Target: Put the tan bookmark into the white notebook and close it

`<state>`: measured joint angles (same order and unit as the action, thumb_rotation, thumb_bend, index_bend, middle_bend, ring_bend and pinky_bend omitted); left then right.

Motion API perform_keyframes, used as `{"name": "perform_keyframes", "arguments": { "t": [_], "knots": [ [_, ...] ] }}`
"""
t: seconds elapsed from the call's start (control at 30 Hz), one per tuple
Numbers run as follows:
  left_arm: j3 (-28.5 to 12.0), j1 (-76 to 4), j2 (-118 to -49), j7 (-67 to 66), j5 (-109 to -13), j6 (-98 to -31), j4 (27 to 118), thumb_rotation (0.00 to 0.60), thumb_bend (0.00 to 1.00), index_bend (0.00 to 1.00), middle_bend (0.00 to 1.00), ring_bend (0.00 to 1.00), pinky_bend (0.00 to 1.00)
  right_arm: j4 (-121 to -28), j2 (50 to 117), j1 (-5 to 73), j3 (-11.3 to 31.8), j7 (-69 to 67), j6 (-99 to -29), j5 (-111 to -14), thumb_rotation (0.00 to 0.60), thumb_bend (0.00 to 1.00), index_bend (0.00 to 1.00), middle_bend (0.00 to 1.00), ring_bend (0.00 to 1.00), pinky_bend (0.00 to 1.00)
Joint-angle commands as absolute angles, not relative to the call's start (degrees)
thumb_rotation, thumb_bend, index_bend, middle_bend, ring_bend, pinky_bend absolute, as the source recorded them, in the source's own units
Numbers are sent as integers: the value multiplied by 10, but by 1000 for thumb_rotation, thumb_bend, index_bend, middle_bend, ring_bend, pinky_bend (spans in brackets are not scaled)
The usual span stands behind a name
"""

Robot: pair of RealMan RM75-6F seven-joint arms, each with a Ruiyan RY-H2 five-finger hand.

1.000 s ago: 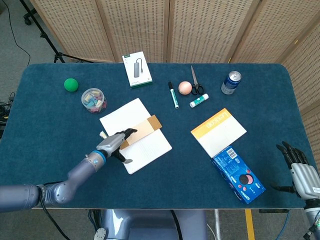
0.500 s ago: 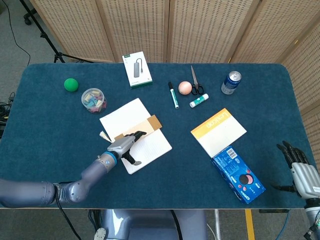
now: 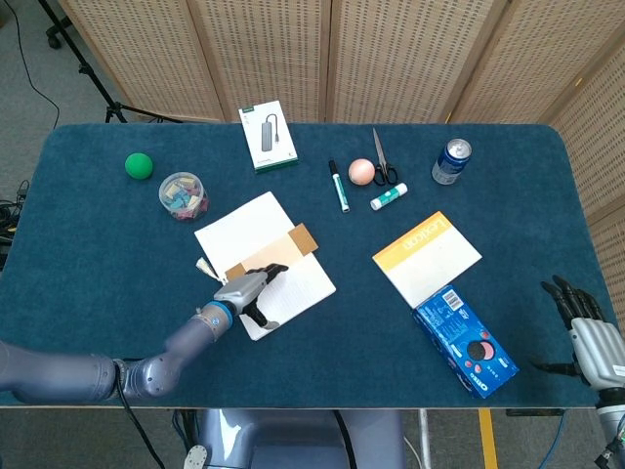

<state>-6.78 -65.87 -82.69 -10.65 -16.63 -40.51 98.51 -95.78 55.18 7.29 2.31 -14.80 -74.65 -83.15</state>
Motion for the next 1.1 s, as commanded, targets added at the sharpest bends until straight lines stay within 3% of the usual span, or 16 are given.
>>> {"name": "perform_keyframes", "arguments": {
  "t": [0.03,1.1],
  "knots": [
    [-67,-659,-828,-105,-167,-403,987,600,217,0,0,0,0,-958,551,73,23,-149,-747,-832,600,0,0,0,0,0],
    [-43,-655,-793,-58,-255,-307,1010,600,220,0,0,0,0,-958,550,73,21,-153,-746,-834,600,0,0,0,0,0]
  ]
}}
